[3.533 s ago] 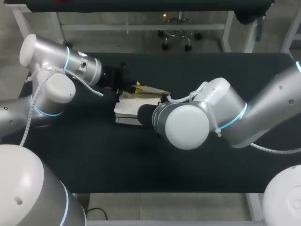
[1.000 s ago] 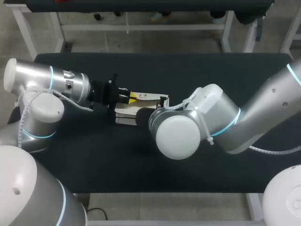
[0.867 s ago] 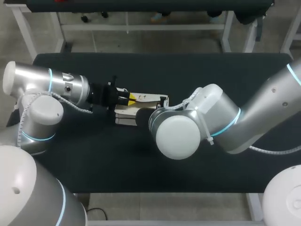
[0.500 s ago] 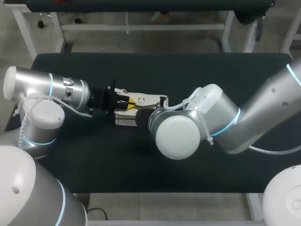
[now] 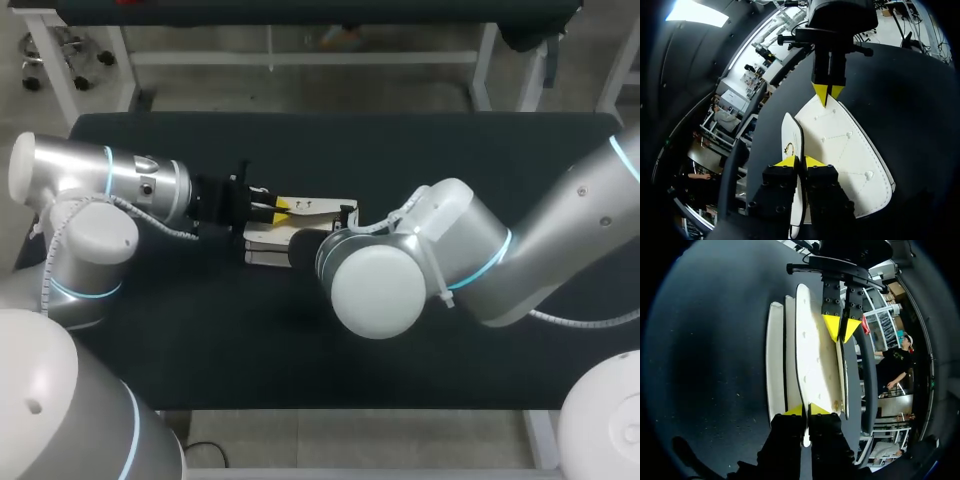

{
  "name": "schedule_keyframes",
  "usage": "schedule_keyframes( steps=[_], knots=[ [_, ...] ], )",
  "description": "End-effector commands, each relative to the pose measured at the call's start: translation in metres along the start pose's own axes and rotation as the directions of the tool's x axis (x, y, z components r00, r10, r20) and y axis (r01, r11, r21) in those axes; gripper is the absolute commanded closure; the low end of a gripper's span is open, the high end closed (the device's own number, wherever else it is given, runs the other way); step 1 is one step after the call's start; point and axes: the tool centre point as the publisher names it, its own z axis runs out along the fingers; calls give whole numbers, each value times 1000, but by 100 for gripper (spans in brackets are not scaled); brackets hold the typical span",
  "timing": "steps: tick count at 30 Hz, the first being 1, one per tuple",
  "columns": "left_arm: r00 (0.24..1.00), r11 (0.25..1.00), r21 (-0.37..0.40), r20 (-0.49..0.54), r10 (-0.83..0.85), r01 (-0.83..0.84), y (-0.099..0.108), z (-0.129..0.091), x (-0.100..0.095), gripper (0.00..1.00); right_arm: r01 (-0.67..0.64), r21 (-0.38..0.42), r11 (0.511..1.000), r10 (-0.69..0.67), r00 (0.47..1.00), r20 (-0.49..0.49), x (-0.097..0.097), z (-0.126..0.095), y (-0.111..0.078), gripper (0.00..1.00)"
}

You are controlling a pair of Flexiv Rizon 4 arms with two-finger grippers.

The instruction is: Pick up the bag, open it, inspect its contents, close it, and place it on the opposite side

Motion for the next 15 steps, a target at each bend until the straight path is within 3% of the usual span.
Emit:
schedule_keyframes(
  steps=[1, 15],
  knots=[
    [1000, 1000, -5, -27, 6, -6, 2, 9, -6, 100, -1, -5, 1000, 1, 1000, 6, 2, 1, -1, 100],
    [995, 999, -28, -97, -26, 23, 16, 2, 10, 100, -1, -5, 1000, 1, 1000, 6, 2, 1, -1, 100]
  ],
)
